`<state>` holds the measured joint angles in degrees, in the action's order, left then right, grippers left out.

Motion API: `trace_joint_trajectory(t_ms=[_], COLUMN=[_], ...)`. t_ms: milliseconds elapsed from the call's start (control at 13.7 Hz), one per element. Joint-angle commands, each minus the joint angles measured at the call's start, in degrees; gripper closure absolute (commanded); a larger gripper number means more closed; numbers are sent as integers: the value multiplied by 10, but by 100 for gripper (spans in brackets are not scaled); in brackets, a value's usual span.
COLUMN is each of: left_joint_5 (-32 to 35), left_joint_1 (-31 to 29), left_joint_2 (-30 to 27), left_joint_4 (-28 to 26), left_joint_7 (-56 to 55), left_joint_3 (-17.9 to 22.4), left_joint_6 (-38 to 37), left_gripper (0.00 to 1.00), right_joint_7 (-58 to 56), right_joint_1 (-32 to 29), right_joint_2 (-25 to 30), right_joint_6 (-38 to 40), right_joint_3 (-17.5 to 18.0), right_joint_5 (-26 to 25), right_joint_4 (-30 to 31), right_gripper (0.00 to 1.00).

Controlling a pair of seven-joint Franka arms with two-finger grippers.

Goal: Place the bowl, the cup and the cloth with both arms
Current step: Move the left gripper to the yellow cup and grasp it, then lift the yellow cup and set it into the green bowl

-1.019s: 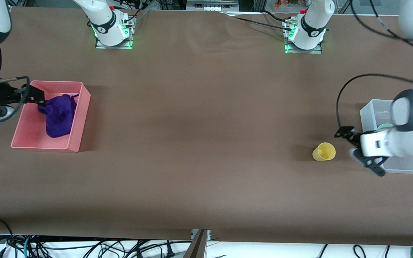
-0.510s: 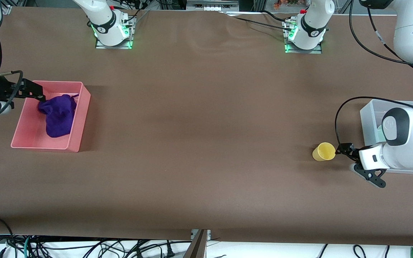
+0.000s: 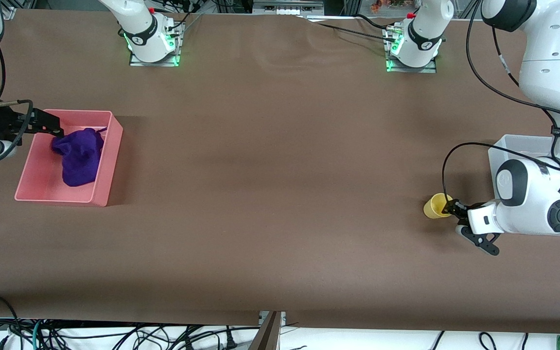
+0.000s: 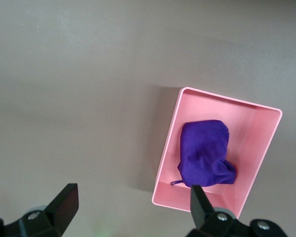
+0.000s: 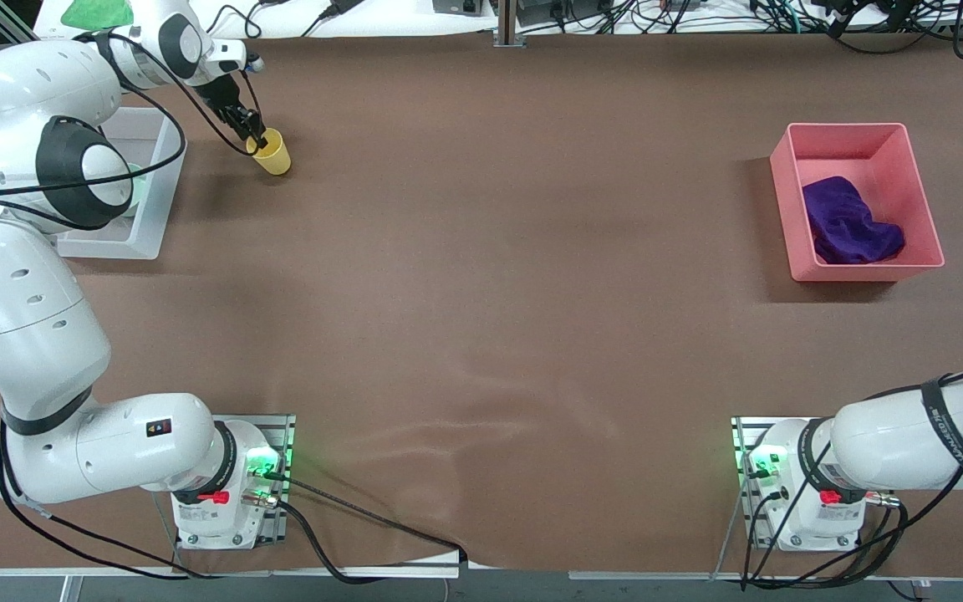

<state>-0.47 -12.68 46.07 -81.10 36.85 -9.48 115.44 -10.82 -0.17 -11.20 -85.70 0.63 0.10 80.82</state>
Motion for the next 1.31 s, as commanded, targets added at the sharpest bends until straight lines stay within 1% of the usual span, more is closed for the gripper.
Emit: trace_joint_trajectory(t_ms=[0,291,655,874,947,1092,1238], left_joint_5=[3,2,6,8,8,11,12], left_joint_1=[6,6,-2,-27,-41,-67,-101], left_joint_2=[-8,-13,-77,-136,-148,-167,-168], left_joint_4=[-1,4,17,22,22,43,66], left_joint_7=[-6,-10,-18,-19,-19,-15,9], left_joint_3=[-2,-3,-1,1,6,23,33], left_joint_6=[-6,-34,-95,-153,-164,-179,-201], left_gripper=[100,100,100,100,100,100,100], right_joint_7=[7,7,6,7,7,6,6], right_joint_1=[-4,-4,-4,-4,-4,-4,-4], right_joint_2=[-5,-7,-7,-7,-7,-7,-8], right_joint_6=[6,7,7,7,7,6,5], right_joint_3=[3,4,3,4,3,3,3], right_joint_5=[5,5,4,4,4,4,4], right_joint_4=[-15,-16,-16,-16,-16,-16,-16], right_gripper=[0,0,0,0,0,0,0])
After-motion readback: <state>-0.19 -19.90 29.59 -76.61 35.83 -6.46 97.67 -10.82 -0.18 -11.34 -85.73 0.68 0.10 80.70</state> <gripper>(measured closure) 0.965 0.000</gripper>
